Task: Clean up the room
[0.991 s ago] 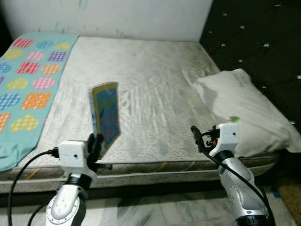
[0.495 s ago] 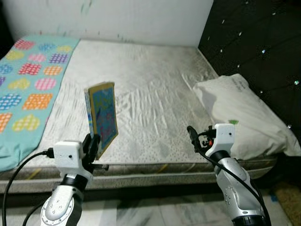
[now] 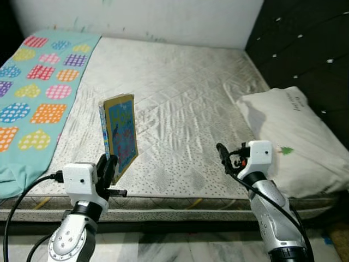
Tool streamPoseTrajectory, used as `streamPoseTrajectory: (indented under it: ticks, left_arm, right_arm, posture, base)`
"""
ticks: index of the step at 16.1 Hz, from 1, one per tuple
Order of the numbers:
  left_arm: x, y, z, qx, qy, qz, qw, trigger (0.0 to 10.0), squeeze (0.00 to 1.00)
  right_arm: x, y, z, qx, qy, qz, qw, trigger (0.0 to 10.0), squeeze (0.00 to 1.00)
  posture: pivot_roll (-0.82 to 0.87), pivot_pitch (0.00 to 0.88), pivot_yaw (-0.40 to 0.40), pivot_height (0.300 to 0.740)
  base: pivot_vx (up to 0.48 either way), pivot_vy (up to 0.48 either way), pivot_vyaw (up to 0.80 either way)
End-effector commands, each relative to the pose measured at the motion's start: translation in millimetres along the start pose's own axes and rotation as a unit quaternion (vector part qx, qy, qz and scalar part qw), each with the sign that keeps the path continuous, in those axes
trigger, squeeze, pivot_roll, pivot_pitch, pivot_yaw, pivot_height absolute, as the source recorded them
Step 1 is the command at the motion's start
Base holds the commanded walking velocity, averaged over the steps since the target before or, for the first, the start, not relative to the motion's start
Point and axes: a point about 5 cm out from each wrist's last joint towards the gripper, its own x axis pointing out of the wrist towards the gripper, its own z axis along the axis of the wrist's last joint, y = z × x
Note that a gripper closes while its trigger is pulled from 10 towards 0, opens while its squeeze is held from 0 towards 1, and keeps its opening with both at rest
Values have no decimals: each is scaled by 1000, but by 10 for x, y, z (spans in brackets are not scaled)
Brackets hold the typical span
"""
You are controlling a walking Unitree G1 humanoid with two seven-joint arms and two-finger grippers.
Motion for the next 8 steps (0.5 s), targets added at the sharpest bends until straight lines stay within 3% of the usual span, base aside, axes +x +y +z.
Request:
streamPoseTrajectory:
  ticks: [1, 8]
  left_arm:
    - [19, -31, 84, -1, -21, -13, 1000, 10000, 0]
    - [17, -48, 87, -6, -22, -21, 1000, 10000, 0]
  right_arm:
    - [-3, -54, 11, -5, -3, -10, 1000, 10000, 0]
    - [14, -53, 14, -1, -4, -11, 1000, 10000, 0]
  posture:
    - [33, 90, -101, 740]
    - [36, 85, -102, 740]
  base:
    - [266, 0, 0]
    - [321, 0, 0]
